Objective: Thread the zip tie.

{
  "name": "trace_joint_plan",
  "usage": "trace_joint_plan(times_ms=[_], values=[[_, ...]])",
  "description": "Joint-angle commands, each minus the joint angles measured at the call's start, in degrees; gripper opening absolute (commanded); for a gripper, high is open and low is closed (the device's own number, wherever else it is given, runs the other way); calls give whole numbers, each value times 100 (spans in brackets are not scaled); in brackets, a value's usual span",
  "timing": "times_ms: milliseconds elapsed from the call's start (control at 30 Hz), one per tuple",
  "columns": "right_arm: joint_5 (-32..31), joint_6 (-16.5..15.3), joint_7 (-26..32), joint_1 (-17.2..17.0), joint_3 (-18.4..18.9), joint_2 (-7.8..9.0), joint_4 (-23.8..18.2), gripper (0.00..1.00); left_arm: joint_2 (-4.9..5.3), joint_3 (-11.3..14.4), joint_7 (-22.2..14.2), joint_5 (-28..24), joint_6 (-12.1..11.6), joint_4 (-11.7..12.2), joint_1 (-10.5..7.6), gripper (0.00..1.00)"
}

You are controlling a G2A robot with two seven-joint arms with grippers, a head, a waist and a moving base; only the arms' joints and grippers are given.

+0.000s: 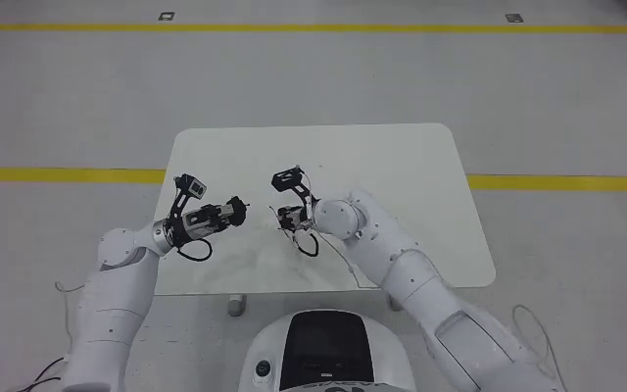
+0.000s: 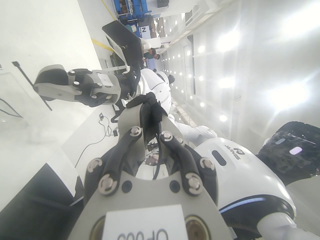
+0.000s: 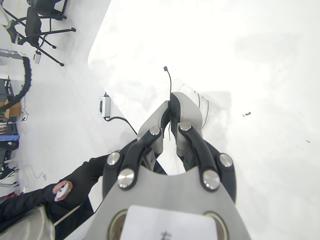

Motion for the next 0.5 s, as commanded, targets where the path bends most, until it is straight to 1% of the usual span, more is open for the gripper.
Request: trace_joint_plan(times_ms=[0,100,200,300,367,433,467], values=[[0,-1,0,0,0,0,-1,0,0,0,0,0,0,0,0,0],[0,-1,0,0,0,0,-1,0,0,0,0,0,0,0,0,0],[84,164,-572,-171,147,25,-284,0,0,0,0,0,0,0,0,0],[-110,471,-1097,-475,304,92,-831,0,0,0,0,0,0,0,0,0],[-277,706,-1592,-805,409,139,-1349,0,0,0,0,0,0,0,0,0],[-423,884,-1957,-1113,453,173,-1758,0,0,0,0,0,0,0,0,0],[-576,1024,-2243,-1314,451,190,-2014,0,0,0,0,0,0,0,0,0]])
